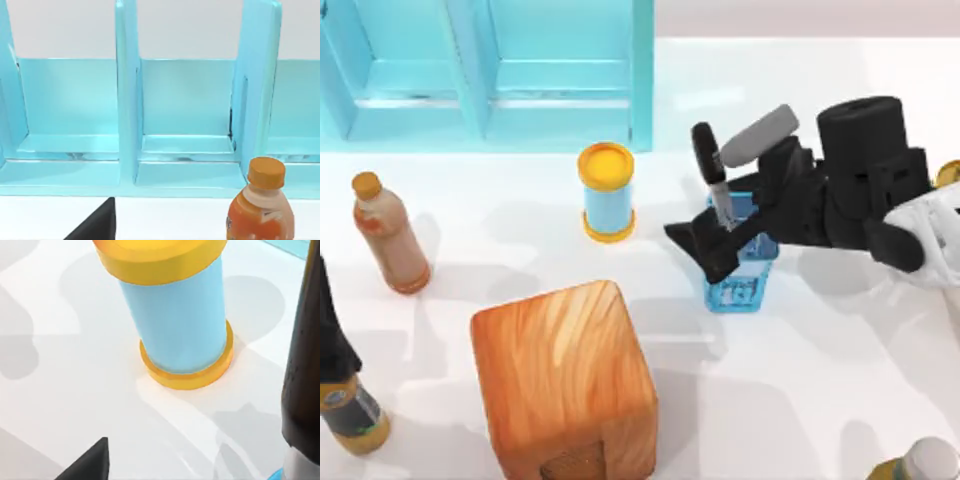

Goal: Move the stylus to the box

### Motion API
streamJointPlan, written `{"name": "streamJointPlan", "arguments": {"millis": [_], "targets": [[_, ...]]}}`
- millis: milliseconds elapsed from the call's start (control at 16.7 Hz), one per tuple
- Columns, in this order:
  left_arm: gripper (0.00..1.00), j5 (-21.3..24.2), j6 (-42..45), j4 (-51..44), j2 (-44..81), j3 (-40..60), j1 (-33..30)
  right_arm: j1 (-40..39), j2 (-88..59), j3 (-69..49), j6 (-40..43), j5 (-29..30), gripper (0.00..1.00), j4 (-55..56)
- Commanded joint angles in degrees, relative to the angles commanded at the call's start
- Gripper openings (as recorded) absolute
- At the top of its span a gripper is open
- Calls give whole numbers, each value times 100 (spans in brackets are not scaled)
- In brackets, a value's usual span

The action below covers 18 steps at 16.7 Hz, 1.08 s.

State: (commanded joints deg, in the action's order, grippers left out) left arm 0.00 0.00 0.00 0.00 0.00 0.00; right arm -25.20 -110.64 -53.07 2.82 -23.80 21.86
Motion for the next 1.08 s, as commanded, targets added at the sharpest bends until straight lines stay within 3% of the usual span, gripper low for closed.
{"name": "streamJointPlan", "arguments": {"millis": [180,960,1080], "targets": [[100,0,0,0,0,0,0,0,0,0,0,0,100,0],[100,0,0,0,0,0,0,0,0,0,0,0,2,0],[100,0,0,0,0,0,0,0,0,0,0,0,0,0]]}}
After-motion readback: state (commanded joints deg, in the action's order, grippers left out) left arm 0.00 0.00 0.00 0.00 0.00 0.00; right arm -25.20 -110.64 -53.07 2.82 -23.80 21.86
